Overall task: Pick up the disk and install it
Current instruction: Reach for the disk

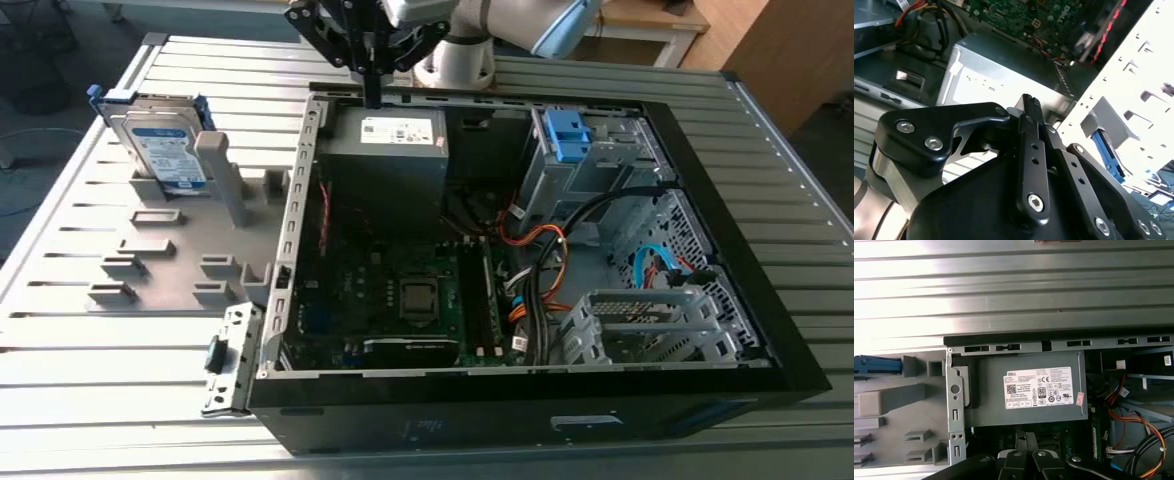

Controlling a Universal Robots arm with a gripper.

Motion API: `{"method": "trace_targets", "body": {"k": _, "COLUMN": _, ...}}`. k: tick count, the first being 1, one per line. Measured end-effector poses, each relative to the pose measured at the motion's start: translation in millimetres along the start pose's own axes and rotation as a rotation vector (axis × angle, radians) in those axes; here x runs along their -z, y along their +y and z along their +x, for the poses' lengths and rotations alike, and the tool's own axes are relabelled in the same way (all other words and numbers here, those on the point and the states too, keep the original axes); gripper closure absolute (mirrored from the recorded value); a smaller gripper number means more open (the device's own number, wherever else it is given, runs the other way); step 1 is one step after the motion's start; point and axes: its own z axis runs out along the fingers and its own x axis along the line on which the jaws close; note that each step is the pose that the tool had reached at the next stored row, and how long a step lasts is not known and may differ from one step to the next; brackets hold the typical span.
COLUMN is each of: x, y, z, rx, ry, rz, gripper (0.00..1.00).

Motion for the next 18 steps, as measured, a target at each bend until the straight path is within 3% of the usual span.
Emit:
{"method": "trace_targets", "body": {"k": 10, "x": 0.5, "y": -1.5, "z": 20.2, "rx": 0.0, "ry": -0.0001, "rz": -0.0001, "gripper": 0.89}}
{"method": "trace_targets", "body": {"k": 18, "x": 0.8, "y": -2.4, "z": 32.0, "rx": 0.0, "ry": 0.0, "rz": 0.0, "gripper": 0.89}}
